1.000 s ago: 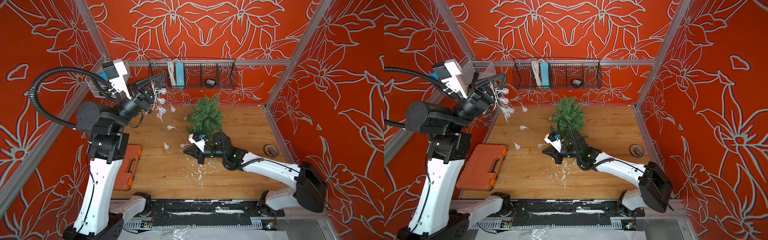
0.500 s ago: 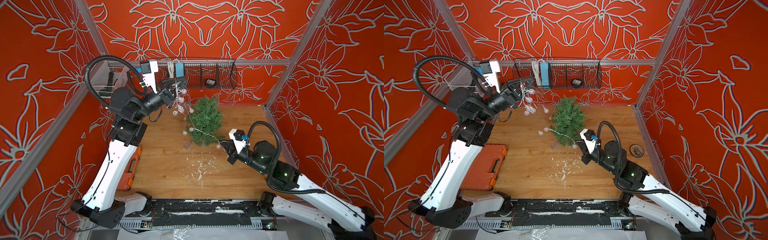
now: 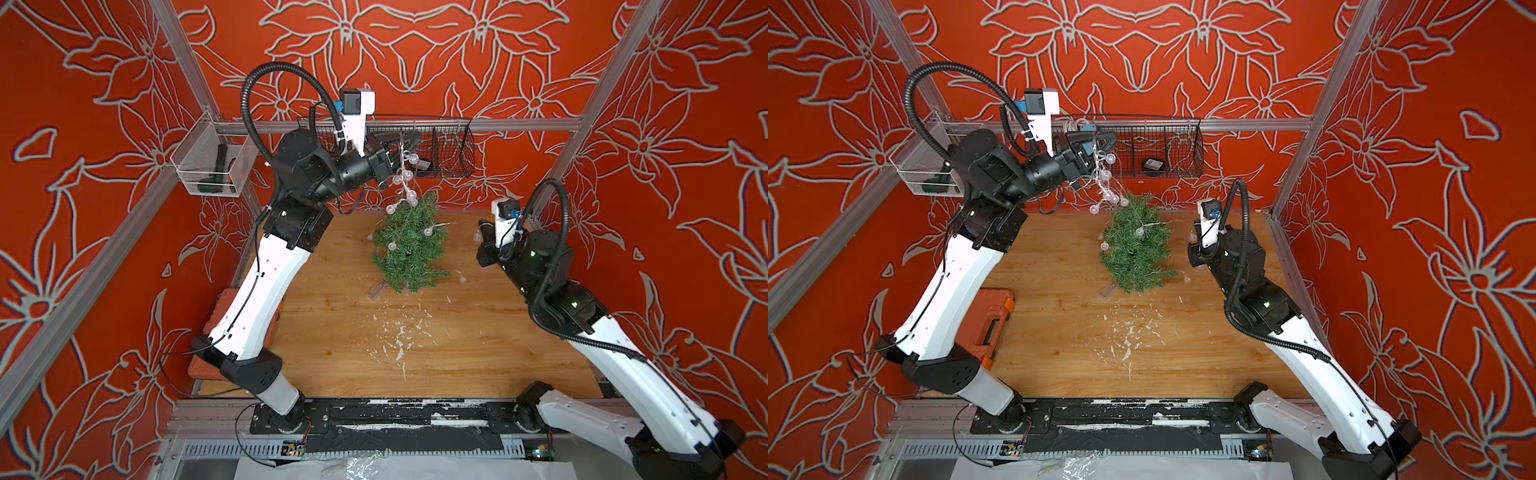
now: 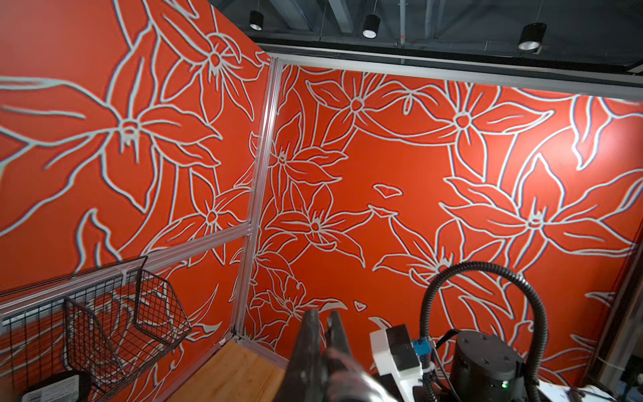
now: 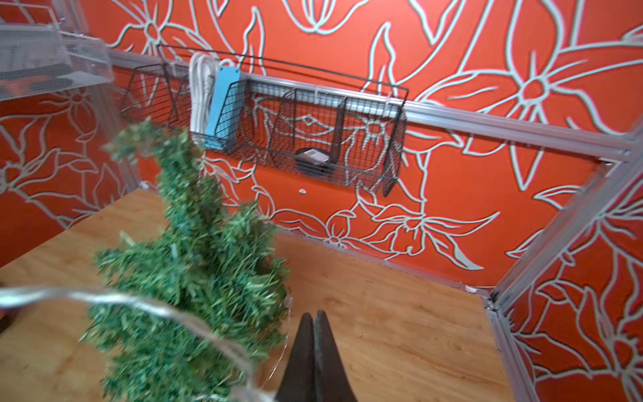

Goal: Remove string lights from the small christmas tree
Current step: Remove the light string from the Christmas tree.

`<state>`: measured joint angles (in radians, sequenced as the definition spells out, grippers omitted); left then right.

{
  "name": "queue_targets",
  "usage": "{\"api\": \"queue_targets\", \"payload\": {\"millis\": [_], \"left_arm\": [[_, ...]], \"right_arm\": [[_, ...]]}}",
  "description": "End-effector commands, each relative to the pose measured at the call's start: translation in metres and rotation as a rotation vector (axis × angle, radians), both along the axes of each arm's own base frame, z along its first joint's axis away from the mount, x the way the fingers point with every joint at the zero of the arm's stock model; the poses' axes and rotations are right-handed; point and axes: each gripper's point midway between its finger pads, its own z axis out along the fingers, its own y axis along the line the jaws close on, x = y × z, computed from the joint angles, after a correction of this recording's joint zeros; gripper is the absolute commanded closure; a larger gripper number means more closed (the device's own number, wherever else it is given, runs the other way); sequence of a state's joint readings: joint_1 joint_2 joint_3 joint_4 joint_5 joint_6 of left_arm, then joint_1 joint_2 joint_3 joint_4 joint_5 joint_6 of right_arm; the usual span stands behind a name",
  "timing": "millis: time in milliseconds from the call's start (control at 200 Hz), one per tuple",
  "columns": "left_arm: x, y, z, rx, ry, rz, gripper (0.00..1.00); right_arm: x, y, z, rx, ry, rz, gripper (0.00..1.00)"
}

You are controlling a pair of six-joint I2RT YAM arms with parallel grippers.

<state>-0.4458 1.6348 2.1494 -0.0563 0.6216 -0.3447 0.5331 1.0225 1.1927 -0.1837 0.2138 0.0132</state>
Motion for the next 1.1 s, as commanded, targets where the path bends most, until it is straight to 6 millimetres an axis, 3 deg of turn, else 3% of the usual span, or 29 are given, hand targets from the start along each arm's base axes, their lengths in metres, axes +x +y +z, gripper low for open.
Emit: {"api": "queue_targets", "payload": {"millis": [0,130,465,605,786,856,1096], "left_arm": [[0.006,0.001,0.01,-0.001,-0.048,0.034,1.0],[0.025,-0.003,0.012,0.007,-0.064,0.078,1.0],[0.076,-0.001,0.002,-0.005,-0.093,0.174,1.0],[0.097,0.006,0.002,-0.021,-0.109,0.236,1.0],[0.139,0.042,-0.008,-0.064,-0.071,0.354,1.0],[0.153,0.054,-0.014,-0.064,-0.063,0.401,1.0],[0.202,0.11,-0.034,-0.084,-0.053,0.584,1.0]], "right_arm": [[0.016,-0.017,0.038,0.044,-0.095,-0.045,1.0],[0.049,-0.032,0.064,0.067,-0.136,-0.079,1.0],[0.154,-0.046,0.084,0.12,-0.158,-0.033,1.0],[0.191,-0.032,0.093,0.135,-0.168,0.063,1.0],[0.232,-0.003,0.098,0.177,-0.159,0.211,1.0],[0.25,0.008,0.09,0.208,-0.136,0.258,1.0],[0.264,0.049,0.098,0.322,-0.178,0.459,1.0]]}}
